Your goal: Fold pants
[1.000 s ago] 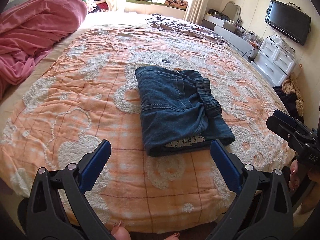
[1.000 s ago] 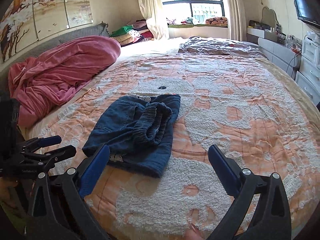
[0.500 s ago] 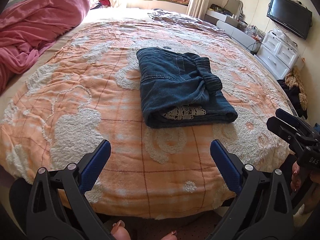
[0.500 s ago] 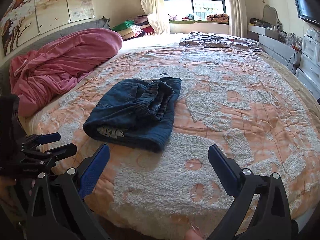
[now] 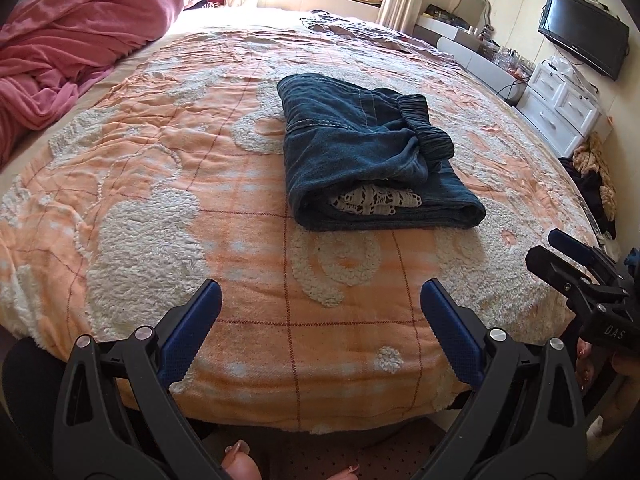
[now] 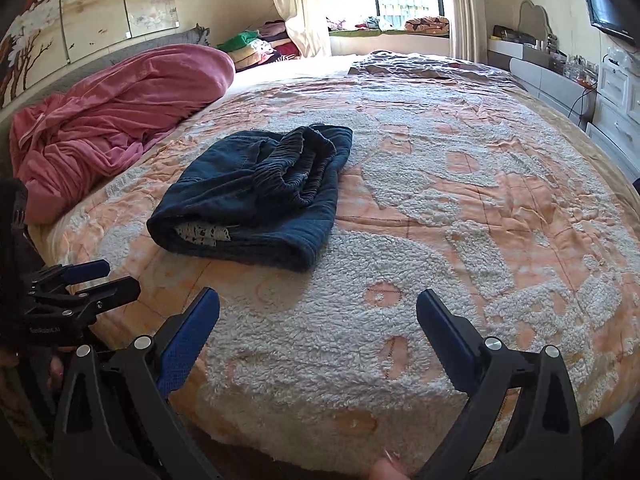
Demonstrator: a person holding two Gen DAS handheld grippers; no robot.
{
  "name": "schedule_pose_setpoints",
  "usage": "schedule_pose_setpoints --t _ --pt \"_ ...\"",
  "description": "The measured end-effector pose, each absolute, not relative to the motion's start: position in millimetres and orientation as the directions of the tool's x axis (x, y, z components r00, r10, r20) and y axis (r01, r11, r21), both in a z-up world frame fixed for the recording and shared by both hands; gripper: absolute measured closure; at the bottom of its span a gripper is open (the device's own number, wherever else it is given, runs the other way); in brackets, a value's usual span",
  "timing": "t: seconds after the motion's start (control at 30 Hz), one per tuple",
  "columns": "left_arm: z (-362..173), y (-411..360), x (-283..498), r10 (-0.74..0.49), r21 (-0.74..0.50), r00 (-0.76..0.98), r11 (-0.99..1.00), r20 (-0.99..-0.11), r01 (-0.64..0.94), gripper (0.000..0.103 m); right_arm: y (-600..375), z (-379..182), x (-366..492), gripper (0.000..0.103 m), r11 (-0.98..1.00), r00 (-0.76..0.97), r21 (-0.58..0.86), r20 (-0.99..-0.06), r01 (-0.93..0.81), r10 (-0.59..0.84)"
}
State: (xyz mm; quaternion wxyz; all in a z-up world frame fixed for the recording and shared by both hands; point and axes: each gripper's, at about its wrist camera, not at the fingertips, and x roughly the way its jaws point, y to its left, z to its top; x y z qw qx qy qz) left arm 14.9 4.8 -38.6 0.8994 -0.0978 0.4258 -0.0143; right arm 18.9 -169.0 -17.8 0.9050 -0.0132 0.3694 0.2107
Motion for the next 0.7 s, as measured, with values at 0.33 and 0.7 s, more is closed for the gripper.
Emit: schedule_pose_setpoints --t 0.33,0.7 --pt "-45.8 1.4 16.1 -0.11 -0.186 0.631 0.981 -0.768 -0.055 0.009 -174.7 -23.1 22.1 0.005 0.919 0.644 0.138 -0.676 -0.368 0.359" --pt "-44.4 1.0 15.5 -0.108 -0.182 0.635 0.982 -0.765 -0.053 0.009 -171.3 -23.4 21.9 0.005 0.918 0.639 0.128 -0.681 -0.376 0.357"
